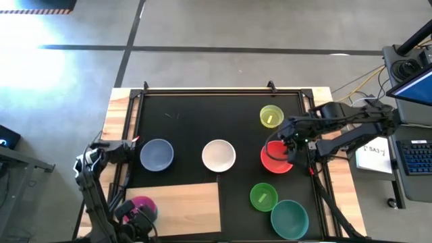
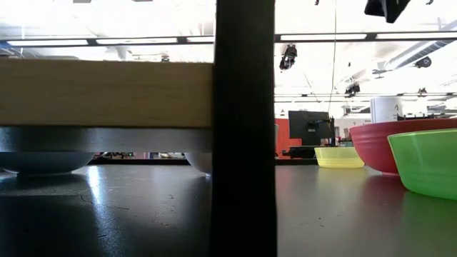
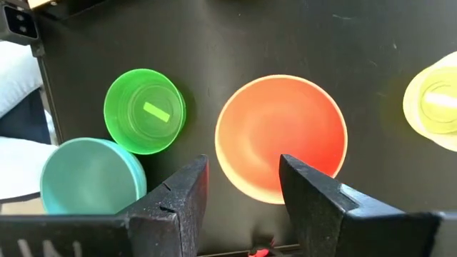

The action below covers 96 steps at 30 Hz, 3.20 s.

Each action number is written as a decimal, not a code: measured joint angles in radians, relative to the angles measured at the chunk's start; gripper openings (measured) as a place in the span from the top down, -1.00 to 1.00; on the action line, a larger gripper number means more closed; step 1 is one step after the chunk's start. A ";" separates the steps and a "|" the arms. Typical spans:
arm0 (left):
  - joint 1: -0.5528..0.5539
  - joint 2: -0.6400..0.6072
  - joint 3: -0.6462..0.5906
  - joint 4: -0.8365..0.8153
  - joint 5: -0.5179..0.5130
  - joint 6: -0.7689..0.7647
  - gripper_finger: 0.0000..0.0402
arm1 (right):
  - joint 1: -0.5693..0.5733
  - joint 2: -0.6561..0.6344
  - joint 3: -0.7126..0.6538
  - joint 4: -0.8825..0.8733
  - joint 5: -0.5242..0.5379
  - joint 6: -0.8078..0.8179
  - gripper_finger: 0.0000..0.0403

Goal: Place and stack bowls onto a shelf
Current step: Stack the pink bowl on top of the blue bowl on the shelf, then stack the yellow bowl on top of the pink bowl on the shelf

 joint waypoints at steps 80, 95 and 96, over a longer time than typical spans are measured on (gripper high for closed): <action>0.151 0.016 -0.004 -0.001 -0.249 0.256 0.36 | -0.160 -0.017 -0.127 -0.046 0.261 0.279 -0.03; 0.175 -0.008 -0.007 -0.001 -0.428 0.332 0.37 | -0.542 0.052 -0.365 0.340 0.125 0.048 -0.03; 0.177 -0.011 -0.007 -0.001 -0.440 0.339 0.37 | -0.562 0.055 -0.390 0.379 0.125 0.025 -0.03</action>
